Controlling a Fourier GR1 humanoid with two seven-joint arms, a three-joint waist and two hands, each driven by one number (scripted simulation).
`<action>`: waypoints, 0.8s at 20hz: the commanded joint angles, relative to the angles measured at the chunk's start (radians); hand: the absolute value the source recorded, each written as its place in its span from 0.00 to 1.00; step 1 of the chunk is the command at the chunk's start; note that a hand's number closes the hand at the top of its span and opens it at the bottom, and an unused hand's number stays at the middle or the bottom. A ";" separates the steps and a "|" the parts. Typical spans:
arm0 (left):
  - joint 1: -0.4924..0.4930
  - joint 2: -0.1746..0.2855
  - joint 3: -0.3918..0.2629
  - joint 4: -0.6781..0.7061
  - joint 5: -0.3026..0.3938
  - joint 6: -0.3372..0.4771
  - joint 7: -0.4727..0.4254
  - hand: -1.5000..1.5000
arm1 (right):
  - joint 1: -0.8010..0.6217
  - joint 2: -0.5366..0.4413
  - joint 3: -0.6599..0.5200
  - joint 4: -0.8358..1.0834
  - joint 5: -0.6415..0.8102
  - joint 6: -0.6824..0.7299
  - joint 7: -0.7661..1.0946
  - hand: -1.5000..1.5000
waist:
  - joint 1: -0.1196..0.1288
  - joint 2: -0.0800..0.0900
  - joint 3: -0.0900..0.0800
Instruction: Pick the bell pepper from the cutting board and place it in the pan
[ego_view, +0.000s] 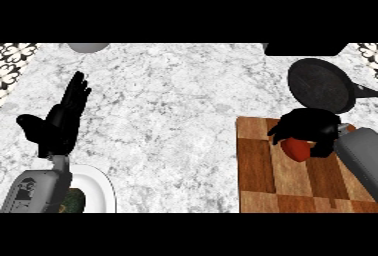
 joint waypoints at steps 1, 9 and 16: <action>0.001 -0.003 0.000 -0.018 -0.003 -0.005 0.023 0.50 | -0.008 0.027 0.020 0.078 0.038 -0.081 -0.141 1.00 | 0.007 0.003 0.001; 0.005 -0.010 0.004 -0.062 -0.024 -0.011 0.064 0.50 | 0.021 0.058 -0.023 0.035 0.084 -0.073 -0.127 1.00 | 0.001 -0.001 0.001; 0.040 0.015 0.075 0.028 0.008 -0.022 -0.005 0.50 | 0.178 0.258 -0.206 -0.052 -0.059 0.032 0.410 1.00 | -0.063 -0.022 -0.003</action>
